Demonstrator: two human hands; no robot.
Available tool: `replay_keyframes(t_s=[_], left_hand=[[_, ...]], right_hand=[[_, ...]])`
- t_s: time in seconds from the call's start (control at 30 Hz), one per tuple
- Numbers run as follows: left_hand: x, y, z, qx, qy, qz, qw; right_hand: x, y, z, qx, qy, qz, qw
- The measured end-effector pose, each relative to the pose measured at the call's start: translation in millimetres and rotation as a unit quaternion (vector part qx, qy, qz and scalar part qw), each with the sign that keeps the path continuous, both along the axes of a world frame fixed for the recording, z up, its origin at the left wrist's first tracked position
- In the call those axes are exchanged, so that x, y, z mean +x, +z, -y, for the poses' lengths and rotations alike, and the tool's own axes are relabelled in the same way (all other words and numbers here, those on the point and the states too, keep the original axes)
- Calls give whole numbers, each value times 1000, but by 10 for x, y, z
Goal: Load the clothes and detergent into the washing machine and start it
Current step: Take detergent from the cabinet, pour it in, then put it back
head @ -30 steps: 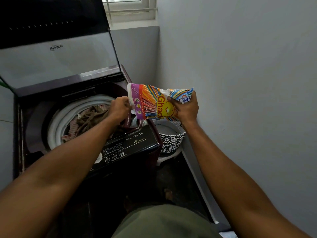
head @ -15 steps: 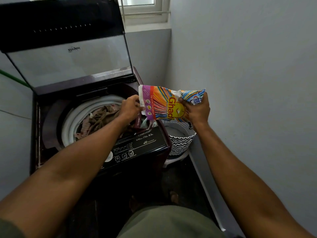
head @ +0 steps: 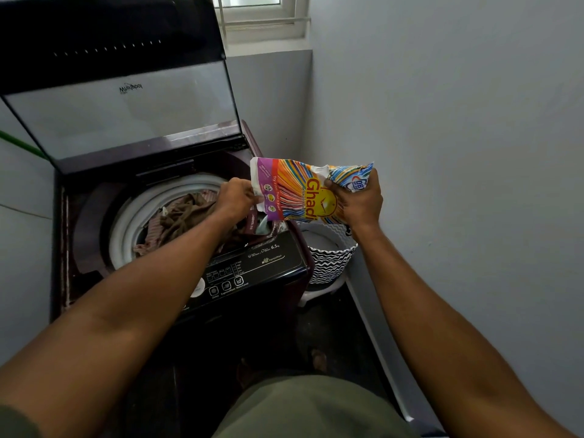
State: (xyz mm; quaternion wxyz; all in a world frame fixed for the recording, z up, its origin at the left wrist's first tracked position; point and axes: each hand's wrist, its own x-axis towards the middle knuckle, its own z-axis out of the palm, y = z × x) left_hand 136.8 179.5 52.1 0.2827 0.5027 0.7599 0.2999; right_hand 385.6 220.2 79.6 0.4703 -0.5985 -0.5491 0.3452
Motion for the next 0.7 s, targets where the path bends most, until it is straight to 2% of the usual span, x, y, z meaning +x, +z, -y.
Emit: replay_keyframes(t_s=[0.53, 0.7], left_hand=[[19, 15, 4, 28, 20, 68, 997], [-1, -8, -39, 13, 23, 35, 999]], right_hand=[[-58, 59, 0, 38, 11, 1, 999], [-66, 51, -23, 45, 9, 5, 999]])
